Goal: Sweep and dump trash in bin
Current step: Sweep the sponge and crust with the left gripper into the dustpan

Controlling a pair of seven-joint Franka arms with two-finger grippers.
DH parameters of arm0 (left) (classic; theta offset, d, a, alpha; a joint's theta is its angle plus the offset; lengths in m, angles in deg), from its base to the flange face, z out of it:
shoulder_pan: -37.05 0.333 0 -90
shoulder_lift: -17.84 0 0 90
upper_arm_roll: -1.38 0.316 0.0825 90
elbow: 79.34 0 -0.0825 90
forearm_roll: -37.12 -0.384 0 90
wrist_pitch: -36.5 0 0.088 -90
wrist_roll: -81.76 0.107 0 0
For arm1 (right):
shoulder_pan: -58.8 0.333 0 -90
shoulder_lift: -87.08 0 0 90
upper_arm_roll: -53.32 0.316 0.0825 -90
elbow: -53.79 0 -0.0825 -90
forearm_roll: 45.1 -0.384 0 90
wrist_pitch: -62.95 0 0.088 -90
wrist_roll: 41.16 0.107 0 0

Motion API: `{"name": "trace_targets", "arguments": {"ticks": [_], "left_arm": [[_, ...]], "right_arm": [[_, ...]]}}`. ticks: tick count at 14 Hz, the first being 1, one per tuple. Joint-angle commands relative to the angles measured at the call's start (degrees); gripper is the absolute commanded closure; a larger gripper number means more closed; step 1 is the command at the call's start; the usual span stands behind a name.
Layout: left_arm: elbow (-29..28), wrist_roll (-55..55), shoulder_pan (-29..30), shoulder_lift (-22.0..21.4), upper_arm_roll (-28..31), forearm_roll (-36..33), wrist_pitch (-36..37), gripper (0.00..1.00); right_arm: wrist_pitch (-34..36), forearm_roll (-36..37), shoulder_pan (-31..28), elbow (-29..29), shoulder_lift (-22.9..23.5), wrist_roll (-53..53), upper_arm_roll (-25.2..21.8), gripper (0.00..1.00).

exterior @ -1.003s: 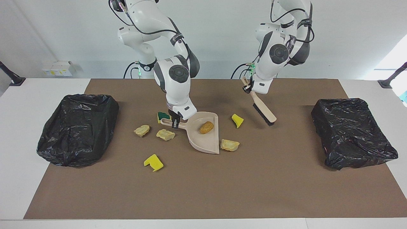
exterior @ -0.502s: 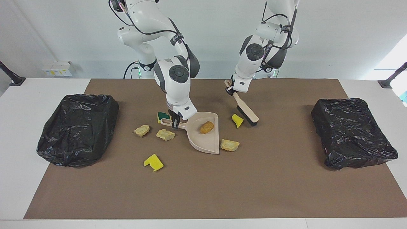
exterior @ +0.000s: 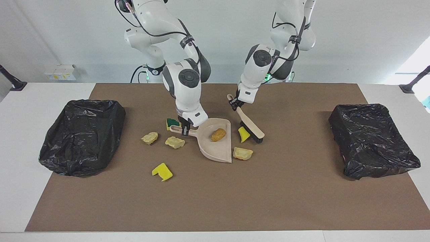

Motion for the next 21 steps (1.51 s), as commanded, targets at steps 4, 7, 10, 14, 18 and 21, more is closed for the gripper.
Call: {"name": "trace_targets", "arguments": {"ticks": [4, 7, 10, 14, 18, 21], "left_arm": [[4.4, 14.5, -1.6, 2.8, -1.8, 2.0, 0.7, 1.0], [8.8, 19.3, -0.3, 0.7, -1.8, 0.6, 12.7, 1.0], [14.1, 32.6, 5.4, -0.5, -1.8, -7.1, 25.7, 1.0], [20.6, 50.7, 15.3, 5.9, -1.8, -11.6, 27.8, 1.0], [21.9, 56.5, 16.5, 12.6, -1.8, -15.8, 22.8, 1.0], [18.8, 56.1, 15.5, 12.0, -2.3, -15.5, 20.3, 1.0]], "right_arm": [[-1.9, 0.9, 0.2, 1.0, 0.0, 2.3, 0.3, 1.0], [-1.9, 0.9, 0.2, 1.0, 0.0, 2.3, 0.3, 1.0], [-2.2, 0.8, 0.2, 1.0, 0.0, 2.3, 0.3, 1.0], [-2.2, 0.8, 0.2, 1.0, 0.0, 2.3, 0.3, 1.0], [-2.2, 0.8, 0.2, 1.0, 0.0, 2.3, 0.3, 1.0], [-2.3, 0.8, 0.2, 1.0, 0.0, 2.3, 0.3, 1.0]]}}
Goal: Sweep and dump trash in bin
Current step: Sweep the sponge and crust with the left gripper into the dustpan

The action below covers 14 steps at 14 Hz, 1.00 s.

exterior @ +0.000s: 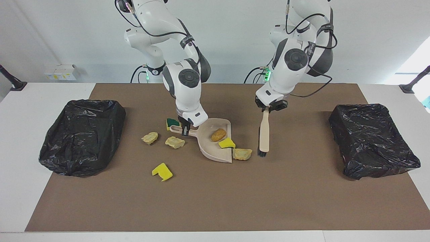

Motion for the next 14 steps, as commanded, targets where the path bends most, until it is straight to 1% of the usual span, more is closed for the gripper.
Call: {"name": "trace_targets", "arguments": {"ticks": [1, 2, 6, 8, 9, 11, 12, 14], "left_arm": [[-2.9, -0.4, -3.1, -1.5, -0.1, -1.0, -3.1, 1.0], [-4.8, -0.6, -4.1, -2.4, -0.1, -0.9, -4.1, 1.0], [-8.6, -0.1, -8.6, -5.4, -0.5, 0.0, -3.3, 1.0], [-8.5, -1.4, -10.8, -6.0, -0.4, 6.9, -1.9, 1.0], [-8.4, -3.9, -11.1, -6.6, -0.4, 8.9, -1.8, 1.0], [-8.2, -9.0, -12.4, -7.6, -0.5, 9.7, -0.5, 1.0], [-8.1, -14.0, -13.1, -7.6, -0.5, 10.8, -0.6, 1.0], [-7.5, -20.0, -12.4, -7.4, -0.3, 11.6, -1.0, 1.0]], "right_arm": [[-2.0, 0.8, 0.1, 0.9, 0.0, 2.2, 0.3, 1.0], [-2.0, 0.8, 0.1, 0.9, 0.0, 2.2, 0.3, 1.0], [-2.0, 0.8, 0.1, 0.9, 0.0, 2.2, 0.3, 1.0], [-2.0, 0.8, 0.0, 1.1, 0.0, 2.2, 0.3, 1.0], [-2.2, 0.5, -0.2, 1.4, 0.0, 2.2, 0.3, 1.0], [-2.5, 0.2, -1.2, 2.1, -0.1, 1.7, 0.3, 1.0], [-2.5, 0.1, -2.0, 2.0, 0.0, 1.3, 0.3, 1.0], [-2.5, -0.2, -2.2, 1.9, 0.0, 1.1, 0.3, 1.0]]}}
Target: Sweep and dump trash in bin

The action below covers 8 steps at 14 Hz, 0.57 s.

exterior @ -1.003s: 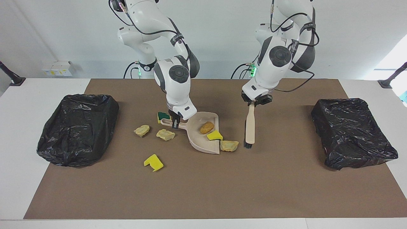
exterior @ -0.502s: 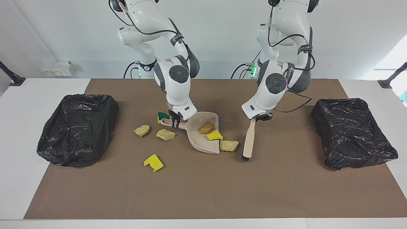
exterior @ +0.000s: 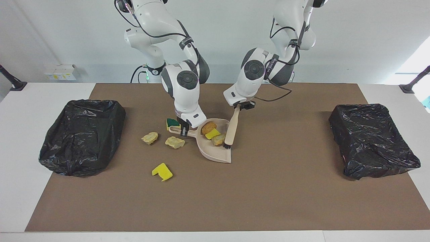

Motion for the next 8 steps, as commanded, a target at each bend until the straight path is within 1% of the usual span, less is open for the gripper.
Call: {"name": "trace_targets", "arguments": {"ticks": [1, 4, 5, 6, 7, 8], "left_arm": [[-0.6, -6.8, 0.3, -2.0, 1.2, 1.4, 0.2, 1.0], [-0.4, -6.9, 0.7, -7.2, 1.5, 1.1, 5.2, 1.0], [-0.5, -6.9, 1.2, -9.8, 1.6, 0.7, 7.5, 1.0], [-0.7, -6.9, 2.9, -12.3, 1.5, 0.7, 10.8, 1.0], [-0.8, -7.3, 3.3, -14.3, 1.5, 0.7, 14.7, 1.0], [-1.3, -7.6, 3.3, -15.7, 1.5, 0.6, 17.0, 1.0]], "right_arm": [[-1.8, 0.0, -1.1, 0.2, -0.3, 1.0, 0.3, 1.0], [-1.5, -0.2, -1.9, 0.0, -1.0, 0.4, 0.4, 1.0], [-1.5, -0.2, -2.0, -0.2, -1.3, 0.2, 0.3, 1.0], [-1.1, -0.2, -2.3, -0.7, -1.7, -0.8, 0.3, 1.0], [-0.6, -0.4, -3.1, -1.4, -1.9, -2.3, 0.3, 1.0], [-0.4, -1.8, -4.1, -1.6, -2.0, -4.6, 0.3, 1.0]]}}
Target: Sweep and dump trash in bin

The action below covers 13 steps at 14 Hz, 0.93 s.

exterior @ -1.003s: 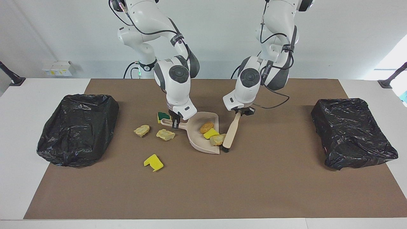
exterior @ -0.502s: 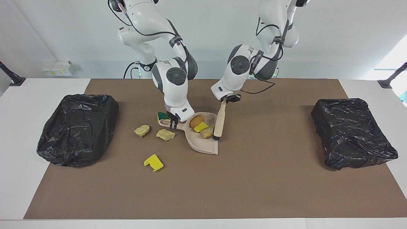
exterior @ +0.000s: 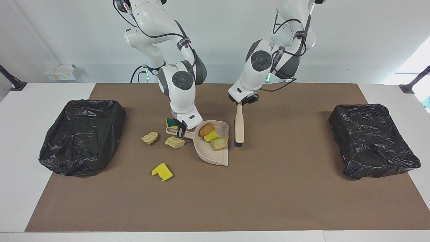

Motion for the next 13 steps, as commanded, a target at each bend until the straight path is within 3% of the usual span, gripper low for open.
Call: {"name": "trace_targets", "arguments": {"ticks": [1, 3, 6, 11, 13], "left_arm": [[-3.8, -1.6, 0.6, -6.3, -0.1, -0.2, 5.0, 1.0], [-9.7, -5.9, -1.1, -10.2, -0.8, -1.1, 0.8, 1.0], [-22.2, -12.5, -5.9, -18.4, -1.1, -1.2, -10.9, 1.0], [-28.7, -22.2, -13.6, -14.7, -1.4, -1.1, -24.0, 1.0], [-28.8, -24.1, -15.1, -12.4, -1.4, -0.8, -25.3, 1.0]], "right_arm": [[0.1, -3.4, -3.4, -0.6, -1.5, -6.5, 0.4, 1.0], [0.3, -4.7, -5.9, -0.8, -2.3, -10.7, 0.4, 1.0], [3.1, -4.7, -10.7, -3.0, -2.8, -17.6, 0.4, 1.0], [6.0, -4.6, -22.5, -9.1, -1.9, -30.6, 0.3, 1.0], [6.3, -6.3, -26.4, -9.6, -1.7, -31.9, 0.4, 1.0]]}}
